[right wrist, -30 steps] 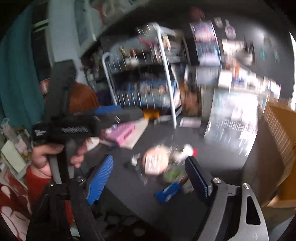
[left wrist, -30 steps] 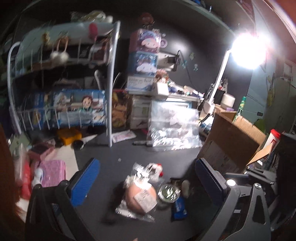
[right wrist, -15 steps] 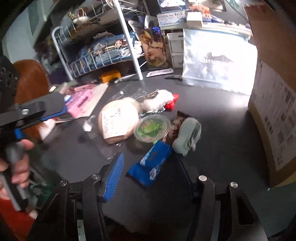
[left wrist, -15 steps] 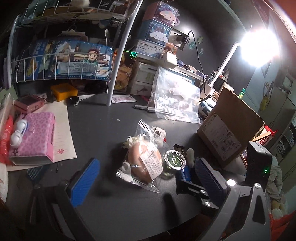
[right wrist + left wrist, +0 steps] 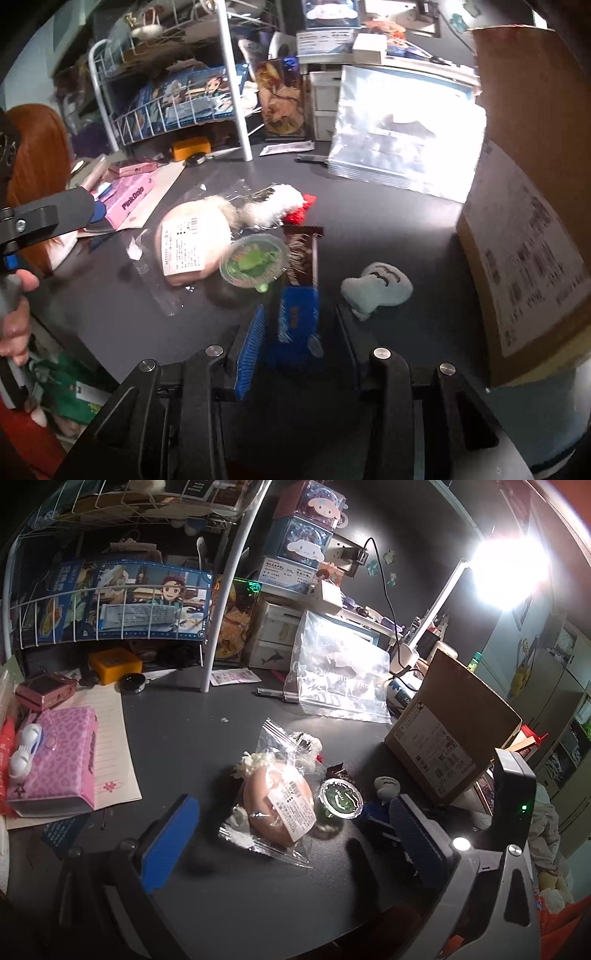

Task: Organize objects
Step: 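Grasp the blue-wrapped chocolate bar with the right gripper, then lower the chocolate bar into the box and open the right gripper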

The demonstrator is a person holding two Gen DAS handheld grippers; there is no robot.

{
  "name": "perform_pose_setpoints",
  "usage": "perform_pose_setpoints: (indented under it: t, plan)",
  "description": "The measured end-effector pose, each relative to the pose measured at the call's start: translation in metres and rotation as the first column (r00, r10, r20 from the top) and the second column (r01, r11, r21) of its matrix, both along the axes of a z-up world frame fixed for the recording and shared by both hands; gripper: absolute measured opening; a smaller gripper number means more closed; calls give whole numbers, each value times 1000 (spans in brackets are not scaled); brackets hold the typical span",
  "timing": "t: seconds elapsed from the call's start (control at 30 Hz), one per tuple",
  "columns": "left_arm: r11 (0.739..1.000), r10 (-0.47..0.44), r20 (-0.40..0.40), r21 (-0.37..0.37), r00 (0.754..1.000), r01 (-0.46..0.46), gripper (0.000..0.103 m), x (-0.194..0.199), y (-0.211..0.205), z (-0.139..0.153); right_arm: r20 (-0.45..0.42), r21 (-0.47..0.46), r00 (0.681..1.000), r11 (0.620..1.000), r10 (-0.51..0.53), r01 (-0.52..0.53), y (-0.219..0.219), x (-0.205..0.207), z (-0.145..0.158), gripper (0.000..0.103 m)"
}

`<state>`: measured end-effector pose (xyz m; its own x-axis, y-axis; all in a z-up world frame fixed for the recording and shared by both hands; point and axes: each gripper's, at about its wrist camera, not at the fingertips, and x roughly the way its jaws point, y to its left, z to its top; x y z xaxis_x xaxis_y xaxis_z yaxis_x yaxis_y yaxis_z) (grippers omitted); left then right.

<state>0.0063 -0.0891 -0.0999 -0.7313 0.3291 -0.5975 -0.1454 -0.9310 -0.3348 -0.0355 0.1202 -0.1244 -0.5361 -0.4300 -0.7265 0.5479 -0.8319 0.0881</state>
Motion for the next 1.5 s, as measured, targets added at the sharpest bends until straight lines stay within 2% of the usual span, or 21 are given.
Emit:
perform_pose_setpoints:
  t: [0.1,0.17,0.27,0.47,0.6,0.77,0.83,1.0,1.2,1.3,1.4,1.5]
  plan:
    - [1000,9,1,-7,1000,-9,102,2,0,1,-2,19,1000,1000,0,0,-5,-4,-3,29]
    - [1000,14,4,-11,1000,-14,102,3,0,2,-8,23,1000,1000,5,-4,-5,-3,-4,21]
    - [1000,19,7,-17,1000,-19,102,3,1,3,-8,21,1000,1000,5,-5,-5,-4,-4,14]
    - [1000,8,12,-25,1000,-8,102,1,9,8,-30,-12,999,1000,11,-11,5,1,4,14]
    - [1000,-9,4,-18,1000,9,102,0,17,14,-70,-47,997,998,32,-35,12,6,20,14]
    - [999,-49,-40,-13,998,49,102,-4,31,37,-103,-122,983,979,150,-162,11,13,49,14]
    - [997,-70,-61,11,996,71,100,-7,35,50,-138,-139,967,963,213,-232,9,17,65,14]
    - [994,-105,-103,10,989,107,83,-16,53,84,-204,-186,924,914,323,-361,14,22,104,14]
    - [987,-157,-133,7,979,159,60,-35,85,121,-281,-212,894,886,349,-412,45,15,150,14]
    - [984,-174,-146,3,974,177,48,-47,104,135,-312,-205,891,893,329,-401,67,7,166,14]
    - [971,-234,-145,13,961,238,37,-65,128,146,-304,-216,904,902,301,-373,92,-5,175,14]
    - [957,-287,-124,0,950,290,35,-86,159,152,-292,-226,922,918,255,-326,120,-19,178,14]
